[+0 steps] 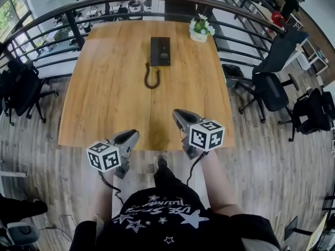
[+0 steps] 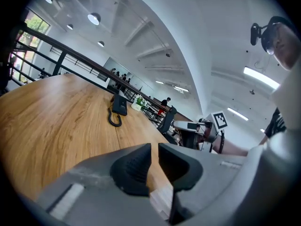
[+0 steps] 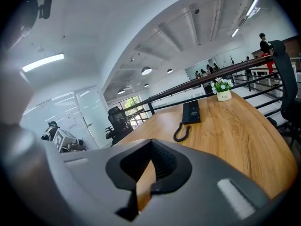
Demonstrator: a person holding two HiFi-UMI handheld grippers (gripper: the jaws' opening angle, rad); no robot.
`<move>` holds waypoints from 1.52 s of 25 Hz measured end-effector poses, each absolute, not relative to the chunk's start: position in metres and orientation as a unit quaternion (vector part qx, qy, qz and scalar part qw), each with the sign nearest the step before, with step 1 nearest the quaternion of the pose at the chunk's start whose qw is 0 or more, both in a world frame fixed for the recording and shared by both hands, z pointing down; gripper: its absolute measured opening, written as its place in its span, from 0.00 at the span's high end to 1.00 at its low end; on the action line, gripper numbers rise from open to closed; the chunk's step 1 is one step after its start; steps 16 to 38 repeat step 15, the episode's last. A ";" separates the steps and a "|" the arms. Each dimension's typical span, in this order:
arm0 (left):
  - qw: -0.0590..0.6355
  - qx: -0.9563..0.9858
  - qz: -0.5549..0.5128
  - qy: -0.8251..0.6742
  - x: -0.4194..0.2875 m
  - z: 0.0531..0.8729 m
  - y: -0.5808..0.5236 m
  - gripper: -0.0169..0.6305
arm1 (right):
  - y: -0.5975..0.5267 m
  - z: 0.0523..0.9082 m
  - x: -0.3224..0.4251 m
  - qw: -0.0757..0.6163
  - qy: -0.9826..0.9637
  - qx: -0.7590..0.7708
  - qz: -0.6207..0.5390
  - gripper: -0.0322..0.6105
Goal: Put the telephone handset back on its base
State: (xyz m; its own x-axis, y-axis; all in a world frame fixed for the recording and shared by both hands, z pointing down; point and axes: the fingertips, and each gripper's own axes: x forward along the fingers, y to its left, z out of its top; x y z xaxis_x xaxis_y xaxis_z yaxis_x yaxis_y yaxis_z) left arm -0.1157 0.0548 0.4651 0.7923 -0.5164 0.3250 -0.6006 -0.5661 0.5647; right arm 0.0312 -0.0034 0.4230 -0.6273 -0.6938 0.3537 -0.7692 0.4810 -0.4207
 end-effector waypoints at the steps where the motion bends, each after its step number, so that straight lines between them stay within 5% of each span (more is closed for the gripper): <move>1: 0.343 0.883 0.062 -0.315 -0.118 0.466 0.064 0.89 | 0.006 0.422 0.030 0.067 -0.858 0.428 0.277 0.95; 38: 0.359 0.876 0.087 -0.310 -0.131 0.469 0.145 0.89 | 0.085 0.425 0.018 0.064 -0.849 0.436 0.290 0.95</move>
